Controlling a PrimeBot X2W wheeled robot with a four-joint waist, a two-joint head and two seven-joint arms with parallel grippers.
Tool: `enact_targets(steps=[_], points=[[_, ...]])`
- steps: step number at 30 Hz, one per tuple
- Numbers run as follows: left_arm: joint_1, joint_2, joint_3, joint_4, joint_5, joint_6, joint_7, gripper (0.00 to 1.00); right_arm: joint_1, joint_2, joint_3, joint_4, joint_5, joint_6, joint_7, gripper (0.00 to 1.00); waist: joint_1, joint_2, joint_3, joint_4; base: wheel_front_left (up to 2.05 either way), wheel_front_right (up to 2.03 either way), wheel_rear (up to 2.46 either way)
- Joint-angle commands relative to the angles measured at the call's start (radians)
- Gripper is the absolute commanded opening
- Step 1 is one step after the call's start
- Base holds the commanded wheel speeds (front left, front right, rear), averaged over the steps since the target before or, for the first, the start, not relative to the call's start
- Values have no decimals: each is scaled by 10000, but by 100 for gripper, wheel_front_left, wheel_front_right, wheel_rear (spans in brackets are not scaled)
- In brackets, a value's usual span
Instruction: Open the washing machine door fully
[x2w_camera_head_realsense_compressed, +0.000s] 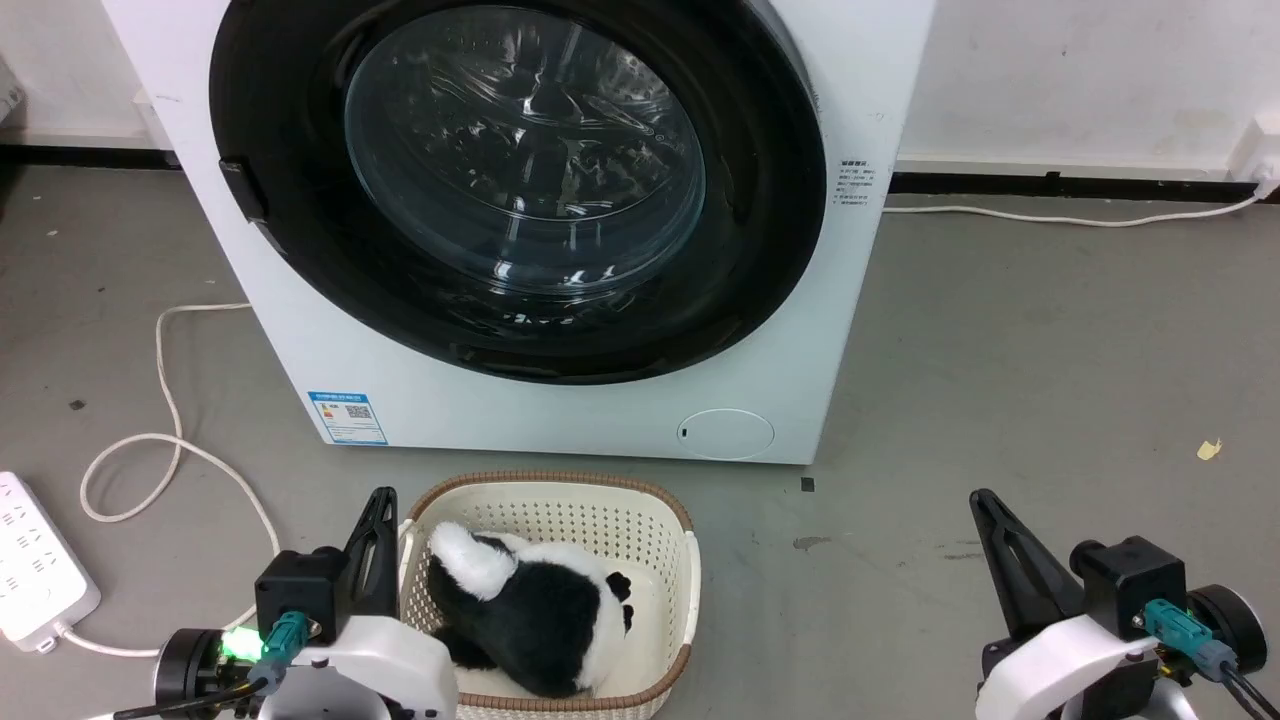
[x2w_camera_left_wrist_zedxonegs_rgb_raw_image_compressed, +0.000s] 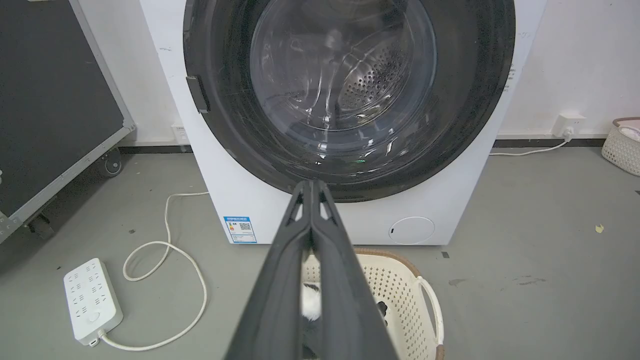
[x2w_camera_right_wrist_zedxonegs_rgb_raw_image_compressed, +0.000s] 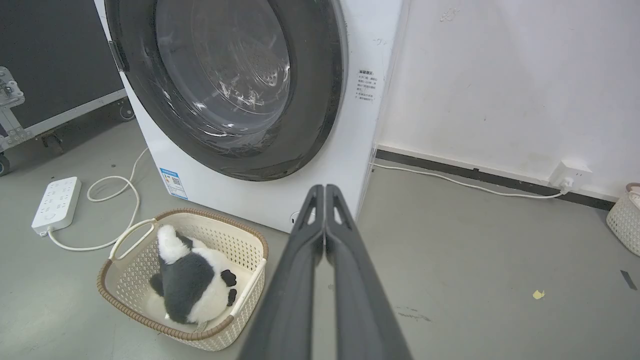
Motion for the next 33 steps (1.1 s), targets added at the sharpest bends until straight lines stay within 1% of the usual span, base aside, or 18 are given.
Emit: enact_targets(steps=[1, 32, 33], points=[[146, 22, 9, -37, 91, 26, 1, 0, 89, 49, -3, -43, -78, -9, 5, 0, 0, 0, 0, 0, 0, 0, 0], [1, 0, 0, 0, 0, 4, -1, 0, 0, 0, 1, 0, 2, 0, -1, 0, 0, 0, 0, 0, 0, 0, 0], [-1, -2, -1, 5, -16, 2, -5, 100, 0, -2, 3, 2, 9, 0, -6, 100, 1, 0, 0, 0, 0, 0, 0]])
